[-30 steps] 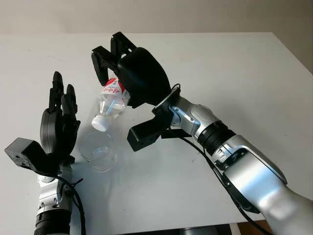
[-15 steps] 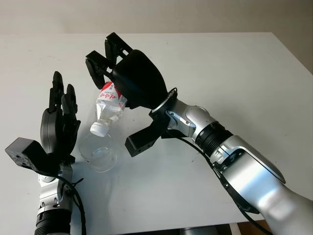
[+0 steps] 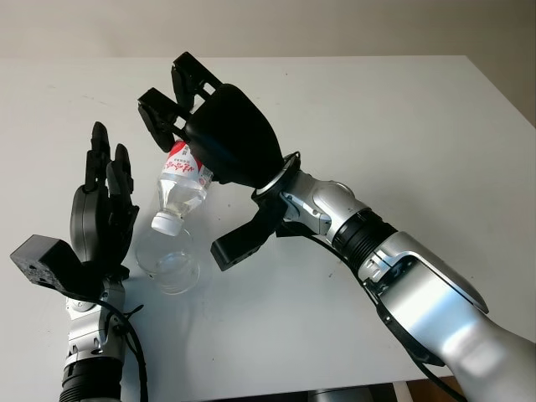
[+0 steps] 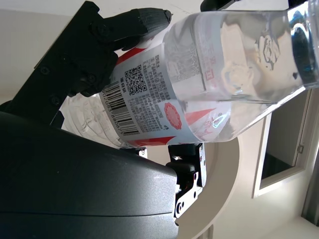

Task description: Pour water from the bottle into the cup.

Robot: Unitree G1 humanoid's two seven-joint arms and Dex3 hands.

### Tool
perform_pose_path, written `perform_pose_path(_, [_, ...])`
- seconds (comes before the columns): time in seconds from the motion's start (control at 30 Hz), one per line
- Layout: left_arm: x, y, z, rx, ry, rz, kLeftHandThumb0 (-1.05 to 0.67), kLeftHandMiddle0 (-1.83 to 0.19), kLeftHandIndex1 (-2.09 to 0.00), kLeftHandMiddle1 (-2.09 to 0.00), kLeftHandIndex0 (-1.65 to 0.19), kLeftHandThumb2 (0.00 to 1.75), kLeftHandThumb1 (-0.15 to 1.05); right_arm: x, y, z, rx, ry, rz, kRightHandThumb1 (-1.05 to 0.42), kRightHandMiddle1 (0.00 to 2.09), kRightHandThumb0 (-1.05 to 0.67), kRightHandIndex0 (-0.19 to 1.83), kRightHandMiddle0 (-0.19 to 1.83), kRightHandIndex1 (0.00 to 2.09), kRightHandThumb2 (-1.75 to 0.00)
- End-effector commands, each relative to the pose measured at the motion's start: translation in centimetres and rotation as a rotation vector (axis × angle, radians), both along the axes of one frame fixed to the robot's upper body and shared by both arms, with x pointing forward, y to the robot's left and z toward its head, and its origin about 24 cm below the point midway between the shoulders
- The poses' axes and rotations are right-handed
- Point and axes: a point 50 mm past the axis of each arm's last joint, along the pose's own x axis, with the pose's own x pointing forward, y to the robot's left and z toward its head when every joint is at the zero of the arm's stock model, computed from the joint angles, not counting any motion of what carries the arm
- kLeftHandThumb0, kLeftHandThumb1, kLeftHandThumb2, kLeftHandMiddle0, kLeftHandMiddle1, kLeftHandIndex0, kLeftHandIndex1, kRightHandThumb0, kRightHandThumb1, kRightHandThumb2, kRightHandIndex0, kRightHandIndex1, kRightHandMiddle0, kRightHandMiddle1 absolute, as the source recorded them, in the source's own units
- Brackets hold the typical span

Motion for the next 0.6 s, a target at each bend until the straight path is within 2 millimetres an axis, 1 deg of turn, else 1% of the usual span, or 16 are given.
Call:
perform_pose_path(0.0, [-0.19,-0.27,-0.77,-0.018,0.019,0.0,-0.88,0.06,0.0,0.0,0.08,0.58,1.05,-0.19,0.63,1.26,0.008,-0.051,0.02,-0.76,2.09,-0.29,1.3,0.87,2.09,-0.56])
perform_pose_path(0.07, [-0.17,-0.3,-0.77,-0.024,0.018,0.002,-0.88,0.06,0.0,0.0,0.08,0.58,1.05,-0.19,0.63,1.25,0.003,-0.065,0.018,-0.77,2.09,-0.29,1.29,0.88,2.09,-0.55])
perform_pose_path(0.2, [-0.14,-0.28,-0.78,-0.027,0.017,0.001,-0.88,0.07,0.0,0.0,0.09,0.58,1.05,-0.22,0.68,1.24,0.011,-0.082,0.019,-0.78,2.09,-0.3,1.31,0.96,2.09,-0.54])
perform_pose_path(0.33, [-0.14,-0.22,-0.74,-0.021,0.02,0.003,-0.87,0.07,0.0,0.0,0.1,0.59,1.05,-0.21,0.71,1.18,0.008,-0.113,0.017,-0.81,2.09,-0.31,1.32,0.89,2.09,-0.46])
perform_pose_path(0.57, [-0.13,-0.16,-0.65,-0.023,0.015,0.007,-0.86,0.07,0.0,0.0,0.09,0.6,1.05,-0.11,0.76,1.11,0.001,-0.11,0.017,-0.84,2.09,-0.32,1.34,0.9,2.09,-0.41])
